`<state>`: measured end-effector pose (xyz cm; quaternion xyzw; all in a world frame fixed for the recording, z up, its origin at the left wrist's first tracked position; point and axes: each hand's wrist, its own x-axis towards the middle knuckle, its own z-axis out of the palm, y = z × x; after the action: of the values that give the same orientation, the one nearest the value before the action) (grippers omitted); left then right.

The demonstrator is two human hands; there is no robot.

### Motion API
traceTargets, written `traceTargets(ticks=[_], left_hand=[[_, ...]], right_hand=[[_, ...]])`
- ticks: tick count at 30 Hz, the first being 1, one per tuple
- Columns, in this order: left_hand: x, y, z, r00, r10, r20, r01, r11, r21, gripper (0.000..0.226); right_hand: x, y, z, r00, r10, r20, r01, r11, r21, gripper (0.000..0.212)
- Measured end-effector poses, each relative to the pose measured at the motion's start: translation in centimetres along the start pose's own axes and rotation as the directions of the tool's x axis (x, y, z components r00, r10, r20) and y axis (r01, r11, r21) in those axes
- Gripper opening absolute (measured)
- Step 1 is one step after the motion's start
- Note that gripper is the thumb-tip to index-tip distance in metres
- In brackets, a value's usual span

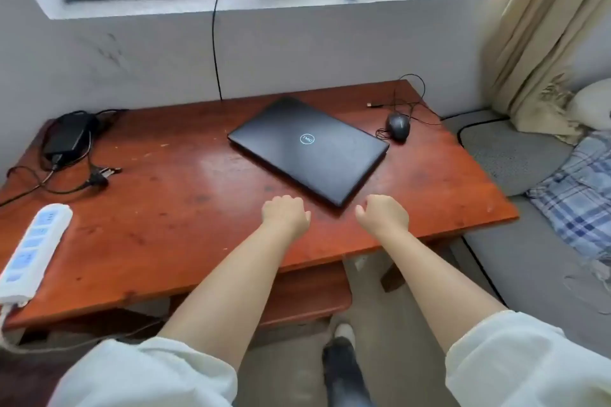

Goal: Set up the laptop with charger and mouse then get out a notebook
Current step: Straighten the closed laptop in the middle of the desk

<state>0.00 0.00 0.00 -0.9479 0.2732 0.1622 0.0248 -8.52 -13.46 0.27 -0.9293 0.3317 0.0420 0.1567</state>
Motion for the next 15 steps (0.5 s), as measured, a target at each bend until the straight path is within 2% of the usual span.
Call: traceTargets(ticks=[7, 15], left_hand=[[14.5, -0.4, -1.9, 0.989, -0.066, -0.133, 0.058, 0.996, -0.061, 0.032], [25.6, -6.1, -0.9, 0.967, -0.127, -0.223, 0.124, 0.992, -0.029, 0.039]], right_hand=[[14.5, 0.8, 1.4, 0.997, 0.069, 0.025, -0.071, 0.990, 0.119, 0.034], [20.2, 0.1, 5.1, 0.961, 0.273, 0.045, -0.276, 0.936, 0.221, 0.056]])
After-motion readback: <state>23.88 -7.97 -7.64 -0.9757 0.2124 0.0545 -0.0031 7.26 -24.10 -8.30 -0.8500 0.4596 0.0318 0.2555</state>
